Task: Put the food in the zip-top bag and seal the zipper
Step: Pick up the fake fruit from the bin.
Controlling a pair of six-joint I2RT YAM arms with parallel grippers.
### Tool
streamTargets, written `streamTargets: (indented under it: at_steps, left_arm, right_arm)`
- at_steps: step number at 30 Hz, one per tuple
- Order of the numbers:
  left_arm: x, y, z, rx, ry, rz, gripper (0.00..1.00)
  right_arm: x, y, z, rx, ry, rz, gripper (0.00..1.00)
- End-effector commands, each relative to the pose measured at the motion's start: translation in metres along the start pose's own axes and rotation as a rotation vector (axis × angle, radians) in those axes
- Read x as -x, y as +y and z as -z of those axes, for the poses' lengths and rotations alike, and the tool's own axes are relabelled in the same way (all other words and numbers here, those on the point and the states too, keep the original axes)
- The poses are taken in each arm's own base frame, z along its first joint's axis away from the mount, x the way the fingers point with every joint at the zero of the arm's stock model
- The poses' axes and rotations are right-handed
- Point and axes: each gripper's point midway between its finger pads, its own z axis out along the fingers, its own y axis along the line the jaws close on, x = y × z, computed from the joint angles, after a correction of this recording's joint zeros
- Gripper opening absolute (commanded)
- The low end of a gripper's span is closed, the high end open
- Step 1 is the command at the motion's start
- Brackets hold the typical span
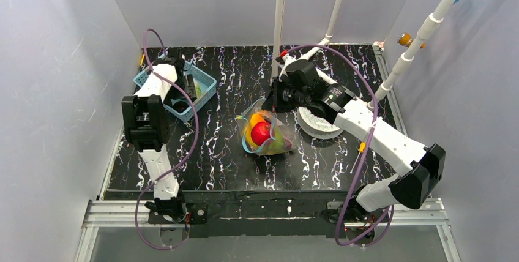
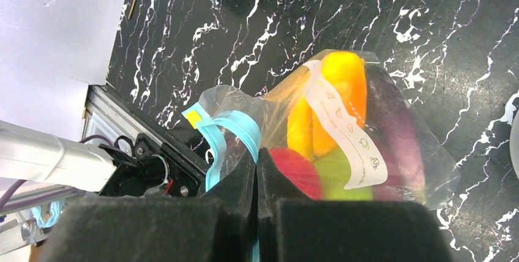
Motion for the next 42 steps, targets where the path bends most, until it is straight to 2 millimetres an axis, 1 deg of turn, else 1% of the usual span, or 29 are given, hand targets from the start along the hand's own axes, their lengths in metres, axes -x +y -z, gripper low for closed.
streamTargets:
  at_steps: [1,6,10,14,17,19,23,27,31,34,35,36,37,39,40,42]
  left_arm:
    - [0.001,0.02,-0.006,0.017,0.017,0.047,0.73]
    - [-0.008,0.018,-0.02,0.019,0.073,0.027,0.76]
    - [-0.014,0.018,-0.024,0.028,0.113,0.017,0.74]
    - [-0.017,0.017,-0.019,0.014,0.12,0.021,0.64]
    - [-0.017,0.017,-0.012,0.009,0.106,0.026,0.5]
    - [-0.016,0.018,-0.003,0.004,0.088,0.036,0.42]
    - [-0.013,0.02,0.02,-0.022,0.022,0.06,0.38]
    - [-0.014,0.018,0.049,-0.074,-0.036,0.083,0.38]
    - [-0.015,0.014,0.083,-0.148,-0.088,0.111,0.39]
    - [-0.021,0.012,0.107,-0.194,-0.104,0.127,0.39]
    - [-0.024,0.009,0.12,-0.234,-0.12,0.135,0.39]
    - [-0.028,-0.002,0.132,-0.316,-0.124,0.145,0.38]
    - [-0.038,-0.028,0.162,-0.514,-0.141,0.157,0.37]
    - [-0.054,-0.053,0.19,-0.718,-0.145,0.162,0.36]
    - [-0.056,-0.067,0.209,-0.838,-0.184,0.151,0.36]
    - [-0.066,-0.084,0.246,-1.04,-0.241,0.124,0.34]
  right_arm:
    - [0.02,0.018,0.003,0.068,-0.055,0.003,0.01]
    - [0.024,0.022,0.002,0.078,-0.059,0.001,0.01]
    - [0.023,0.022,0.002,0.082,-0.056,-0.004,0.01]
    - [0.022,0.022,0.003,0.083,-0.059,-0.005,0.01]
    - [0.024,0.023,0.005,0.084,-0.065,-0.003,0.01]
    - [0.025,0.023,0.006,0.085,-0.068,-0.003,0.01]
    - [0.025,0.024,0.007,0.085,-0.065,-0.003,0.01]
    - [0.026,0.023,0.007,0.078,-0.066,0.001,0.01]
    - [0.026,0.022,0.004,0.072,-0.061,0.005,0.01]
    - [0.027,0.024,0.003,0.078,-0.057,0.004,0.01]
    - [0.027,0.025,0.003,0.079,-0.058,0.004,0.01]
    - [0.028,0.025,0.003,0.079,-0.059,0.003,0.01]
    - [0.031,0.027,0.003,0.084,-0.064,0.004,0.01]
    - [0.033,0.029,0.002,0.089,-0.065,0.004,0.01]
    - [0.034,0.03,0.002,0.091,-0.065,0.005,0.01]
    - [0.034,0.032,0.002,0.098,-0.064,0.004,0.01]
